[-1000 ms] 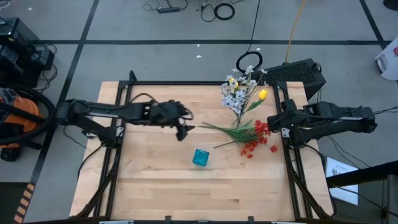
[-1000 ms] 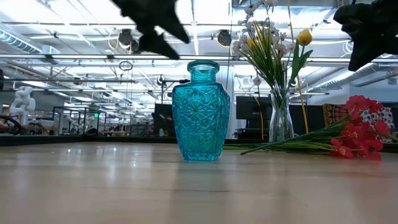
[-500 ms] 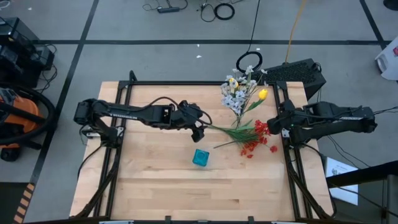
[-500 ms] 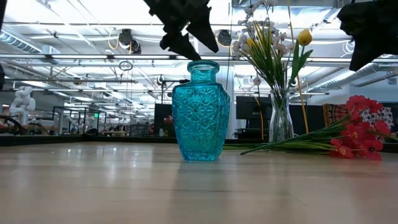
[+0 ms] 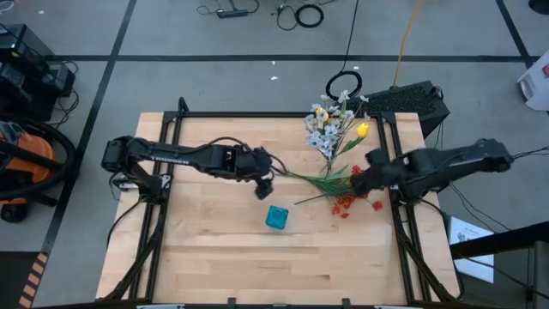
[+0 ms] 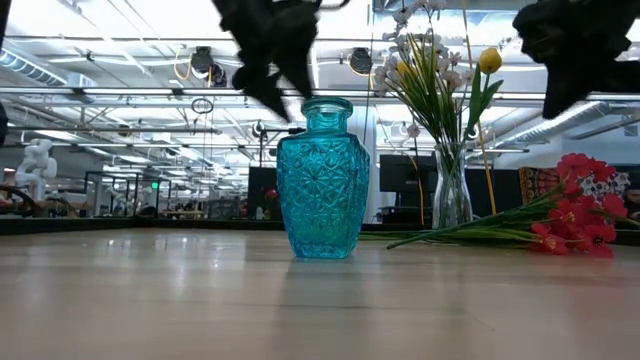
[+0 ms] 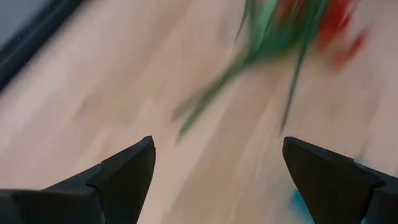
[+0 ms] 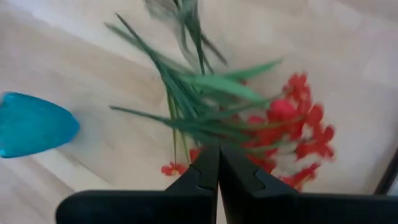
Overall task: Sort flowers into vase by color
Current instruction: Put the bottom orange flowers into the blue vase
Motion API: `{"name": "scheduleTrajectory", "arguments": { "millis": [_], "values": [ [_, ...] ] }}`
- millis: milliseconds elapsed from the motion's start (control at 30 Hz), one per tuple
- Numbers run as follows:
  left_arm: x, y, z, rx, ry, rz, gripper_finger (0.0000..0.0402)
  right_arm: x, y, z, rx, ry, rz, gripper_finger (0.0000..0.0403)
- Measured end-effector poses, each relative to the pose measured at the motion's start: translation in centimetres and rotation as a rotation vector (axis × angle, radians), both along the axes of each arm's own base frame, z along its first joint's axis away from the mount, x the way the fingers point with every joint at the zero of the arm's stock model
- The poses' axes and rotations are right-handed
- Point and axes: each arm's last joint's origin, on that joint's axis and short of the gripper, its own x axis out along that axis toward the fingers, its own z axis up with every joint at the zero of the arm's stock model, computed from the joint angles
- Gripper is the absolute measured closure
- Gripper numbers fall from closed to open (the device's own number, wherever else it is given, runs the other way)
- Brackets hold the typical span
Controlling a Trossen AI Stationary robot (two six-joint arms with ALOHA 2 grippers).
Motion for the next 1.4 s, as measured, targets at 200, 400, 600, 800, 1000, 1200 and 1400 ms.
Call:
{"name": "scheduleTrajectory", "arguments": {
  "millis": [200,400,600,800,1000,1200,1400],
  "values": [
    [-2.3,0.2,-1.4,0.010,0.292,-0.044,0.0047,2.9,2.9,-2.5,0.053,0.091,-0.154,0.0402],
    [-4.0,0.6,-2.1,0.101,0.357,-0.142,0.0047,5.7,5.3,-4.8,0.152,0.050,-0.375,0.0403],
    [-6.9,2.2,-2.6,0.145,0.384,-0.149,0.0047,8.8,6.3,-7.7,0.220,0.003,-0.572,0.0403],
    [-9.5,2.8,-2.6,0.155,0.313,-0.118,0.0047,10.5,6.6,-10.1,0.309,0.018,-0.768,0.0392],
    [-10.9,2.6,-2.9,0.148,0.294,-0.131,0.0047,12.3,6.3,-11.7,0.304,-0.052,-0.811,0.0352],
    [-11.4,2.5,-3.9,0.106,0.315,-0.150,0.0047,12.7,5.8,-12.0,0.303,-0.069,-0.832,0.0304],
    [-11.4,2.4,-4.0,0.092,0.312,-0.165,0.0047,12.5,5.3,-11.9,0.260,-0.064,-0.858,0.0266]
  ]
}}
